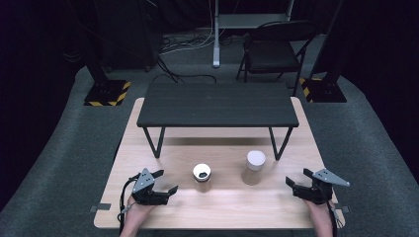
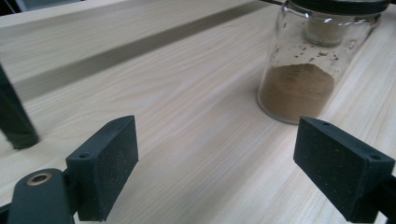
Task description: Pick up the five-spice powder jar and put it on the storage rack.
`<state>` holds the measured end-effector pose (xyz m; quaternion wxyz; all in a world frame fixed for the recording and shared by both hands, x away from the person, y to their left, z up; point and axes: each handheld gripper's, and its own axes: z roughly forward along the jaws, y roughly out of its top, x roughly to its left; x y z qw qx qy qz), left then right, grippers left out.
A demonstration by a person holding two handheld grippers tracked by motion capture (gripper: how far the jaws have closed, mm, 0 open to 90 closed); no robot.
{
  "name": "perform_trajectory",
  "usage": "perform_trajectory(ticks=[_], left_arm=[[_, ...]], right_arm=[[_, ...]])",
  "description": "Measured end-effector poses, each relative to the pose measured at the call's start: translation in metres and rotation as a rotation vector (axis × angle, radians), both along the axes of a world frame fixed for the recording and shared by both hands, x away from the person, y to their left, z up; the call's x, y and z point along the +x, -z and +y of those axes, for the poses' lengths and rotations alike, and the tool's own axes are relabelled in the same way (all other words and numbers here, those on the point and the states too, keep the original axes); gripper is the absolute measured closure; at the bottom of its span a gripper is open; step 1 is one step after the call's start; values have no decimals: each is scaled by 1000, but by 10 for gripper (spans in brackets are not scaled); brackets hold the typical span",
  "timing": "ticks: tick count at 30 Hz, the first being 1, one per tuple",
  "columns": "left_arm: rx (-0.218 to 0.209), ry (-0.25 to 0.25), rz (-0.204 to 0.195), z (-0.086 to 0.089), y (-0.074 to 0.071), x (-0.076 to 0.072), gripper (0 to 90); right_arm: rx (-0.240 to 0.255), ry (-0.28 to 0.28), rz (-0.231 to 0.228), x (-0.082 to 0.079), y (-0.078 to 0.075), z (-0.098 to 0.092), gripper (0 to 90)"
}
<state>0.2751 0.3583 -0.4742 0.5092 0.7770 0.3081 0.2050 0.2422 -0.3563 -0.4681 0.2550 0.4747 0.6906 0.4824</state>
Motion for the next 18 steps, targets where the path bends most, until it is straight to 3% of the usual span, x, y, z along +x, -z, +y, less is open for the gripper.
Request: perform_trajectory(ticks=[6, 18], left_arm=[[-7, 25, -2, -5, 1, 1, 128], [5, 108, -18, -32, 1, 11, 118]], right_arm=[[2, -5, 0, 0, 0, 0, 122], [-2, -11, 3, 1, 0, 2, 122]])
